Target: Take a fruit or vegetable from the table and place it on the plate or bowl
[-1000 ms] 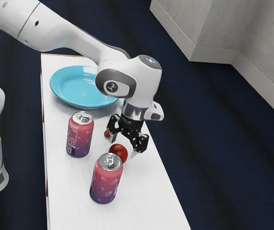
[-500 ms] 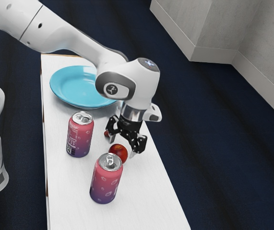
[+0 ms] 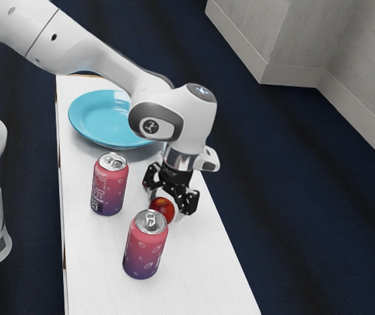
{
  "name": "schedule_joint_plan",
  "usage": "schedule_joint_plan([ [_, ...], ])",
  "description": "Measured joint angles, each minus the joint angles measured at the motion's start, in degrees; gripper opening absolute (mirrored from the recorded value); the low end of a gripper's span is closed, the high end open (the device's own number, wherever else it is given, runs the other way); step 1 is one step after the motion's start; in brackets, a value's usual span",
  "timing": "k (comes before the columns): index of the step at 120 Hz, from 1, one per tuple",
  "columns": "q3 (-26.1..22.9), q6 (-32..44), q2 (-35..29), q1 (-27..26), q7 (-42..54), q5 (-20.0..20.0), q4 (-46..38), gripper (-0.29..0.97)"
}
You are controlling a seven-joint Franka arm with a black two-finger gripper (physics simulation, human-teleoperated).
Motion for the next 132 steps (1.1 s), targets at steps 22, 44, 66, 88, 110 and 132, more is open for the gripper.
schedule_joint_plan([
  [22,0.0,0.5,0.0,0.1,0.1,-1.0,-1.0,0.68],
  [44,0.0,1.5,0.0,0.1,0.2,-1.3,-2.0,0.68],
  [66,0.0,2.2,0.1,0.1,0.2,-1.4,-2.3,0.50],
  [88,0.0,2.6,0.1,0.0,0.1,-1.1,-2.2,0.37],
  [110,-0.1,2.7,-1.2,0.1,0.0,1.5,-0.7,0.33],
  [132,0.1,-3.6,-5.6,10.5,2.6,9.3,10.6,0.36],
])
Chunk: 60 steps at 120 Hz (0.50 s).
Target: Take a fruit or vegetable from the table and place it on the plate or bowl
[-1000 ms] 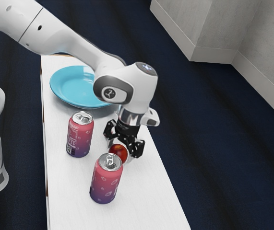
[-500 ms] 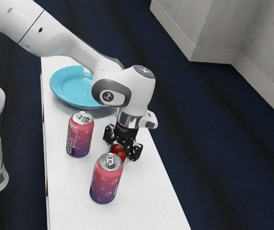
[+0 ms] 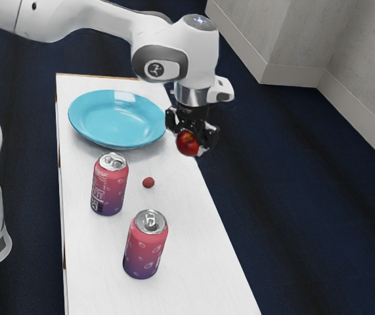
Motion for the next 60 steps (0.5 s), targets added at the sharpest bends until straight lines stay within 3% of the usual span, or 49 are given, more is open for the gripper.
schedule_joint_plan([
  [36,1.8,-6.9,0.1,25.2,11.7,2.4,1.2,0.35],
  [46,1.8,-7.6,1.9,28.8,15.3,2.4,0.9,0.35],
  [60,2.0,-8.1,3.4,29.6,19.5,2.2,-1.0,0.35],
])
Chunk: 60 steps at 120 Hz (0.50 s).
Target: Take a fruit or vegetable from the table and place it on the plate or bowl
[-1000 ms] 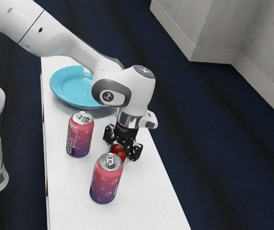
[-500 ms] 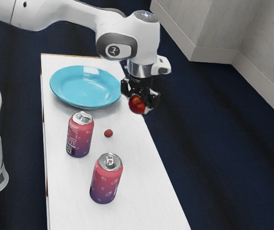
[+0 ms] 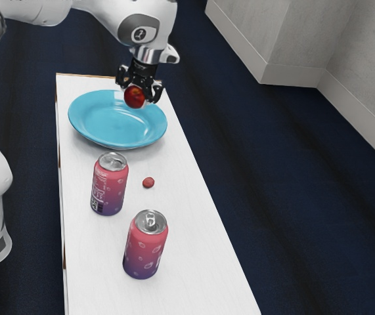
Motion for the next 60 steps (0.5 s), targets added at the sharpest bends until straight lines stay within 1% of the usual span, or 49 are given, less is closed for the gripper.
schedule_joint_plan([
  [33,1.3,-0.6,0.3,0.0,7.2,-0.1,-1.8,0.35],
  [46,1.3,-0.6,0.7,-0.4,9.4,-1.2,-1.7,0.52],
  [55,1.2,-0.5,0.6,-1.1,10.6,-1.9,-1.6,0.59],
  [60,1.2,-0.5,0.1,-2.6,11.4,-2.0,-0.9,0.61],
])
